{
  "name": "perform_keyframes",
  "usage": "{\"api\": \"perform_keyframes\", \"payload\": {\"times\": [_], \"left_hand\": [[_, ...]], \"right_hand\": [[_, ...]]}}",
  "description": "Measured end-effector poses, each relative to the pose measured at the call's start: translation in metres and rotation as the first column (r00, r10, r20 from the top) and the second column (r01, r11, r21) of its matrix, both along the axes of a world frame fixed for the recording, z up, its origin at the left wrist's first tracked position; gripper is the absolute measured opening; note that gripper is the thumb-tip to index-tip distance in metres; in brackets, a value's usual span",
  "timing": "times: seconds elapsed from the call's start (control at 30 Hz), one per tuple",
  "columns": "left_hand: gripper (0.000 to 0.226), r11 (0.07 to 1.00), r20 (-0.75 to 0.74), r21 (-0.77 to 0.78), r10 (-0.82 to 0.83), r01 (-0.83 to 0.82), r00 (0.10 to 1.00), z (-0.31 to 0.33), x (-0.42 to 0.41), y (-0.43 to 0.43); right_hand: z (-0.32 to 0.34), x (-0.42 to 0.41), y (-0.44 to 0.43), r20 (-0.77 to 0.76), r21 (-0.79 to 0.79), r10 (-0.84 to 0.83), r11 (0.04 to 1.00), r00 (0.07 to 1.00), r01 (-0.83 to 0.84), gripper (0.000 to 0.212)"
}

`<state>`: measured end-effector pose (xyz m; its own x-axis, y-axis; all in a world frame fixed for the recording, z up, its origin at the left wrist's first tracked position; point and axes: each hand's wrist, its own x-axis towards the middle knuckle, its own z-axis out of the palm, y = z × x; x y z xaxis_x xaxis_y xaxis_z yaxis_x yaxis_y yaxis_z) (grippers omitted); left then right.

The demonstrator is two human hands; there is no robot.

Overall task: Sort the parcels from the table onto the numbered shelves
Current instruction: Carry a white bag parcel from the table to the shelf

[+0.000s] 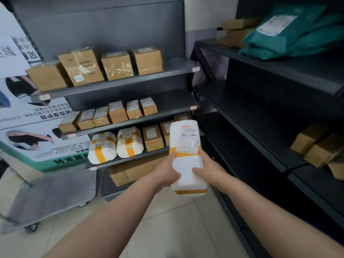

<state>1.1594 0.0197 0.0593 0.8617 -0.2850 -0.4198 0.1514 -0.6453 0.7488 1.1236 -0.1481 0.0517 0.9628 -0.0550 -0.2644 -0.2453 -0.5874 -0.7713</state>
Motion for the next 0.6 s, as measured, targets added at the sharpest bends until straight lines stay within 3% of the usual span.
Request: {"api": "perform_keyframes", "payload": {"times": [0.2, 0.47, 0.6], "left_hand": [[0.088, 0.999, 0.014, 0.031, -0.012, 0.012, 1.000, 0.004, 0.110, -0.002], [0.085, 0.998, 0.006, -0.062, 0.004, -0.004, 1.000, 0.001, 0.228, -0.023], [0.088, 0.999, 0.032, 0.003, 0.038, -0.039, 0.999, 0.004, 0.278, -0.039]], "right_hand": [[0.002, 0.107, 0.001, 0.003, 0.077, -0.055, 0.996, 0.998, 0.055, 0.077], [-0.002, 0.224, -0.017, 0.000, 0.101, -0.145, 0.984, 0.989, 0.144, 0.080], [-0.002, 0.280, -0.034, 0.024, 0.162, -0.130, 0.979, 0.991, 0.125, 0.079]]}}
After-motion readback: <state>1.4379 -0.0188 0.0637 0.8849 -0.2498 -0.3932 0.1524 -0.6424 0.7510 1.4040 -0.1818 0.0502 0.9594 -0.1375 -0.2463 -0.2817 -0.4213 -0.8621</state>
